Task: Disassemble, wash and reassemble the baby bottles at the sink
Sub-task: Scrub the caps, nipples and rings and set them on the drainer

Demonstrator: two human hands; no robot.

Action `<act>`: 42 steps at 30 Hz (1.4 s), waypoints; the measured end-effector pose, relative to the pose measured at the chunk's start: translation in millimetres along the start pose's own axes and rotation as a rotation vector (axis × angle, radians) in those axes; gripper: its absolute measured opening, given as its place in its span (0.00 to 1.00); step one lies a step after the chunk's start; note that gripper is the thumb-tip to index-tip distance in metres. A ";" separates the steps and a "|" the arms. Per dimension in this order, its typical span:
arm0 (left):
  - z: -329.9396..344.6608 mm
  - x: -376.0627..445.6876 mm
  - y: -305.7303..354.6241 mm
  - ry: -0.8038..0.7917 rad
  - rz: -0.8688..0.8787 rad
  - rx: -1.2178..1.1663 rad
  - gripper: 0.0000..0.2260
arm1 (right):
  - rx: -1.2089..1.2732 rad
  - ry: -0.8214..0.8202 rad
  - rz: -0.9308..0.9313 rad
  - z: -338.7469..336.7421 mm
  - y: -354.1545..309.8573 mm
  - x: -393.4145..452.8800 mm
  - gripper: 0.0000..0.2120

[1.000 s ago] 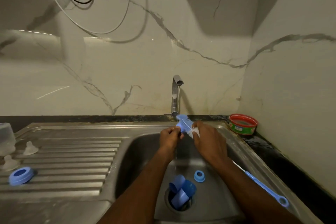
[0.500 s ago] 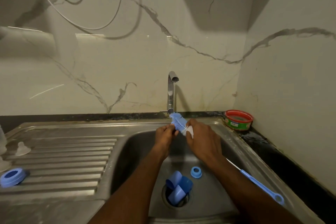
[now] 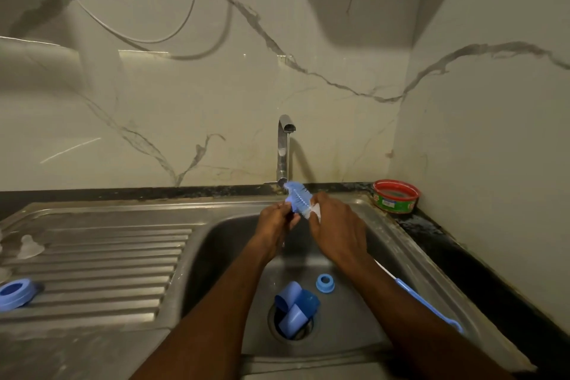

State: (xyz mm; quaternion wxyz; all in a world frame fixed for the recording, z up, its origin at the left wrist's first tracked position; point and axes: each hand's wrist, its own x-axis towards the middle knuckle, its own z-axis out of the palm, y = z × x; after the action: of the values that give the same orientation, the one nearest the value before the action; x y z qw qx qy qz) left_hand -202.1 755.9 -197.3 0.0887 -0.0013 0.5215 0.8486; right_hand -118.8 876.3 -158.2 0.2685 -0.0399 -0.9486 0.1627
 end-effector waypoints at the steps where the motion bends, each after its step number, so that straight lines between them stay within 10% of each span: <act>1: 3.3 -4.0 2.0 -0.043 -0.023 -0.020 0.08 | -0.008 0.004 0.027 -1.8 0.8 2.0 0.16; 19: 10.8 -5.3 -0.3 0.081 0.031 0.060 0.05 | -0.057 -0.026 0.087 -0.1 1.8 5.9 0.17; 26: 13.9 -12.2 1.0 -0.113 -0.026 0.087 0.08 | -0.052 -0.040 0.103 -4.8 6.2 8.3 0.15; 35: -7.9 1.9 -7.1 0.297 0.068 0.250 0.07 | -0.045 0.019 0.077 -3.9 -0.1 -1.2 0.17; 42: 1.3 -15.2 -6.2 -0.065 0.216 0.446 0.05 | -0.104 -0.066 0.101 -2.4 -2.4 5.6 0.17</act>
State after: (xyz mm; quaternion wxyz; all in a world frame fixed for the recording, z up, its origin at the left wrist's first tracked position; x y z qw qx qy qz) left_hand -186.1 757.6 -200.7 0.0125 0.1014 0.6900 0.7166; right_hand -122.3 875.6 -152.7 0.2263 -0.0960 -0.9609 0.1278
